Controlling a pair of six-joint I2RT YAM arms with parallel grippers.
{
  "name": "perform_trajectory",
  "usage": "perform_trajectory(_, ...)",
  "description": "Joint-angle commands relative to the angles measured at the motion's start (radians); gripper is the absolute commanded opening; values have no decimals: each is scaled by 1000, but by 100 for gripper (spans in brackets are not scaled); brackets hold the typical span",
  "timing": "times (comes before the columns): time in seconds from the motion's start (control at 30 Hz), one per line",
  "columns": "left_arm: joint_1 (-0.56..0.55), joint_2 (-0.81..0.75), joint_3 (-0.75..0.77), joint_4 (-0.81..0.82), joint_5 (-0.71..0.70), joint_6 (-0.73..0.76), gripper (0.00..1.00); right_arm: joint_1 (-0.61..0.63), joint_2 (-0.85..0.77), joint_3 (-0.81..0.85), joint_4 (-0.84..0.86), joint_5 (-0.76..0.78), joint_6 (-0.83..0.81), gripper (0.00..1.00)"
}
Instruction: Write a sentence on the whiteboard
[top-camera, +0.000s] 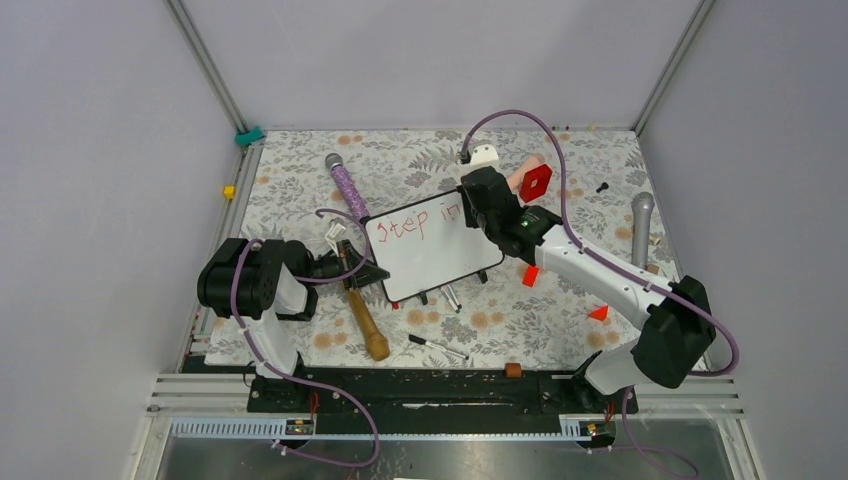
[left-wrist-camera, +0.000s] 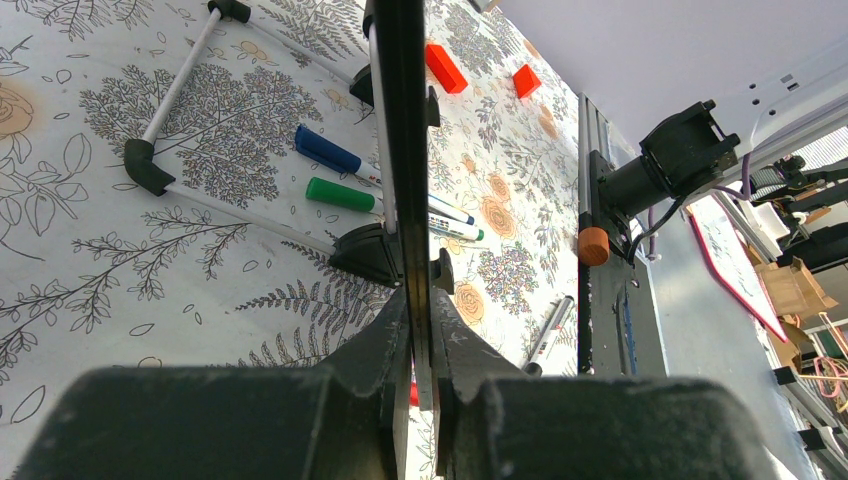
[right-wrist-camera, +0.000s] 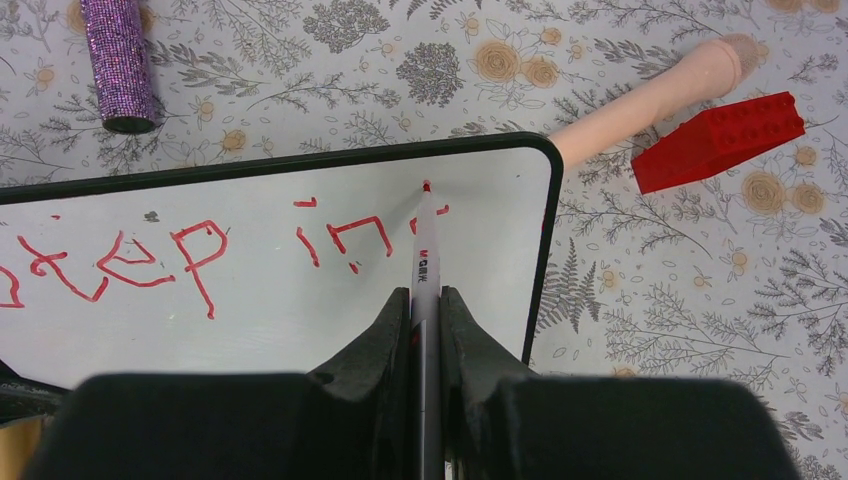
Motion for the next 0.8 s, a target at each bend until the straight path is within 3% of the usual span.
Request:
perform_trajectory(0.0,-7,13,9,43,49,43,0,-10,3,13,-19,-31,20,0)
perform_trajectory(0.77,-6,12,7,44,48,44,0,-10,-16,-34,-101,-66,52,0)
